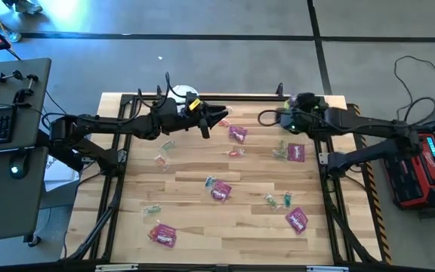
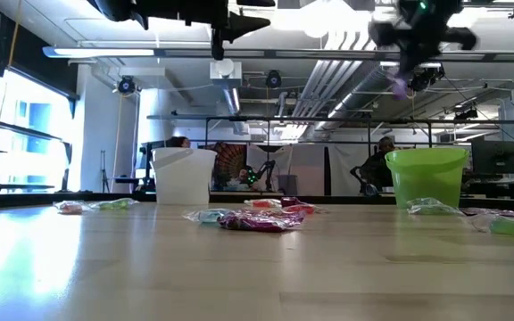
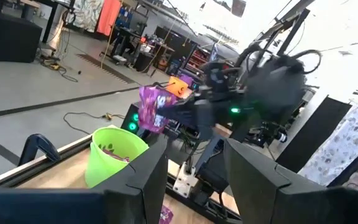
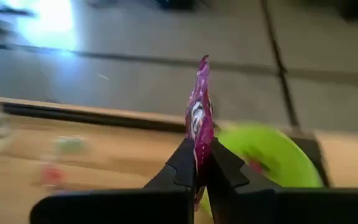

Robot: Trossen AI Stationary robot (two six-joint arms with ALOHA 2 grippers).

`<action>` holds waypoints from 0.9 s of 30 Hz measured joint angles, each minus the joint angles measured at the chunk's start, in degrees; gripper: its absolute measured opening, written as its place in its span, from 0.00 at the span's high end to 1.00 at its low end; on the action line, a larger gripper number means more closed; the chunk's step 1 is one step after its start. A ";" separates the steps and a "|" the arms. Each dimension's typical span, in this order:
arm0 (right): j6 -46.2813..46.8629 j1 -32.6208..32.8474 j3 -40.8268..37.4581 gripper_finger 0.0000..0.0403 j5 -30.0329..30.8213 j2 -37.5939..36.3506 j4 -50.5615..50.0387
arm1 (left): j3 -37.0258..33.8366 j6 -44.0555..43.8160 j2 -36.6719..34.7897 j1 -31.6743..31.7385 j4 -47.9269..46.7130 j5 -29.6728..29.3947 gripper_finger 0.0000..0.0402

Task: Sort candy by brand, put in halloween buckets
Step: Put the violet candy into the green bucket

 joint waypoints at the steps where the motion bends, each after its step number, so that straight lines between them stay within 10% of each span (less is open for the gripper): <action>1: 3.86 -1.46 0.00 0.99 -1.35 0.02 -3.66 | -0.02 0.00 0.00 -0.02 -0.04 0.00 0.63; 11: 4.49 -13.90 -5.77 0.98 -14.51 0.04 -3.84 | 0.00 -0.04 0.00 -0.04 -0.49 0.01 0.63; 27: -8.18 -34.73 -20.55 0.99 -29.80 0.07 24.72 | -0.01 -0.09 0.00 -0.04 -0.71 0.00 0.63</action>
